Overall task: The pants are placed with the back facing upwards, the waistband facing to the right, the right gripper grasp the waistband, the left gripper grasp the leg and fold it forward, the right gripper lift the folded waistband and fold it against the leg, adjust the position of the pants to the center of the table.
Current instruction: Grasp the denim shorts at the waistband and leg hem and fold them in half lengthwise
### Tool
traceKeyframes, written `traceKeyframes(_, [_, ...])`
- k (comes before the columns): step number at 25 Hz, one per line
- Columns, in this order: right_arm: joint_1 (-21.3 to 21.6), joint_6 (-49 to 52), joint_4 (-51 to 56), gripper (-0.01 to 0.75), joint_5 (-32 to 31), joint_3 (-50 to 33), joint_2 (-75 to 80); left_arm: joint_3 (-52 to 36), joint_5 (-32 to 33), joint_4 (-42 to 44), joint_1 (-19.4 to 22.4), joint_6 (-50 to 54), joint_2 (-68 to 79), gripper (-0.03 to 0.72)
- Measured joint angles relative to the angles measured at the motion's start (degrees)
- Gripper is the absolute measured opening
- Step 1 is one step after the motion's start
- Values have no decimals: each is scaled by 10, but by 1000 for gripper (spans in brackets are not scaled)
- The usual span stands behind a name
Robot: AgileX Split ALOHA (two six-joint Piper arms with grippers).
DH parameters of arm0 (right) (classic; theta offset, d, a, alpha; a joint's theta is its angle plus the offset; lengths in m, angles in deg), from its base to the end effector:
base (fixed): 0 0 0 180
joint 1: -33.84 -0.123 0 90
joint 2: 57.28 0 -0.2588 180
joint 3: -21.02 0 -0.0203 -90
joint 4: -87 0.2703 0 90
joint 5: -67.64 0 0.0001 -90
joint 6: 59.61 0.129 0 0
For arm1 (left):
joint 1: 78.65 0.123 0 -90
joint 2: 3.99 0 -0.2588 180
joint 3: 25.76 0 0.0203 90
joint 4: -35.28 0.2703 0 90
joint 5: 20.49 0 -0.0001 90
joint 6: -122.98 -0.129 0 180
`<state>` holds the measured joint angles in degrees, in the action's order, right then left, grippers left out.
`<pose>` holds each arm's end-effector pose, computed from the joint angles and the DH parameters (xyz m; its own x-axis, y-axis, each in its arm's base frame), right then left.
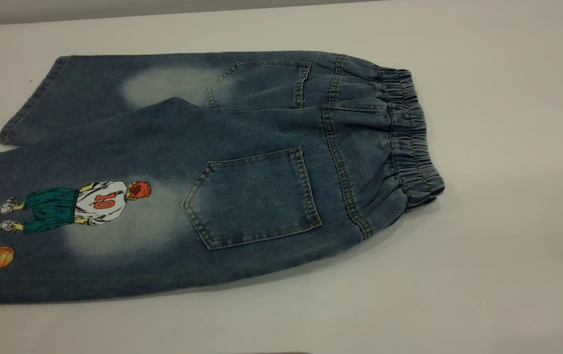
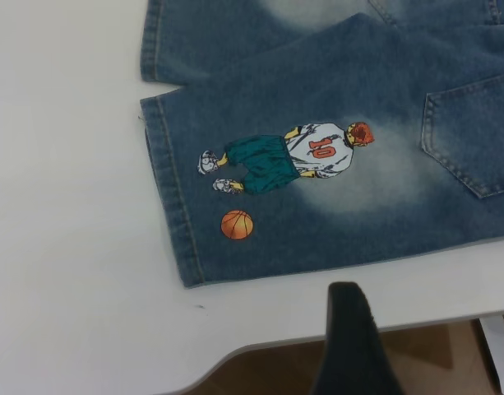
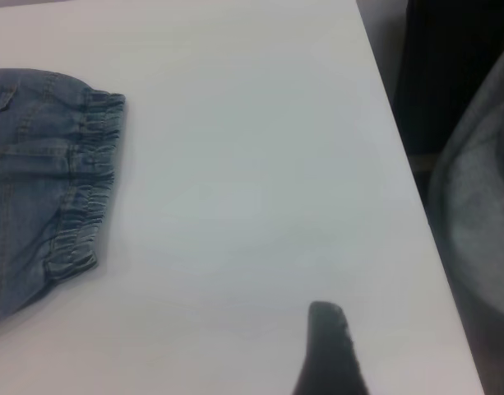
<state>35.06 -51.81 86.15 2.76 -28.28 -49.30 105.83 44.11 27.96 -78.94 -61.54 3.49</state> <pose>0.0692 -0.0032 0.2534 -0.5234 0.1406 -0.8404 0.1013 0.9896 0.1025 0.0663 -0.0152 0.2603 -0.5020 0.0262 -0.8645 0.1164 0.9925 -0.0375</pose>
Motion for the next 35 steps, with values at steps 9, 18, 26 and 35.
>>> traceKeyframes(9, [0,0,0,423,0,0,0,0,0,0,0,1,0,422])
traceKeyframes(18, [0,0,50,423,0,0,22,13,-3,0,0,5,5,422])
traceKeyframes(26, [0,-90,185,444,60,1,239,69,-74,-3,0,-35,217,422])
traceKeyframes(35, [0,-338,438,586,194,1,498,79,-232,-98,0,-232,477,447])
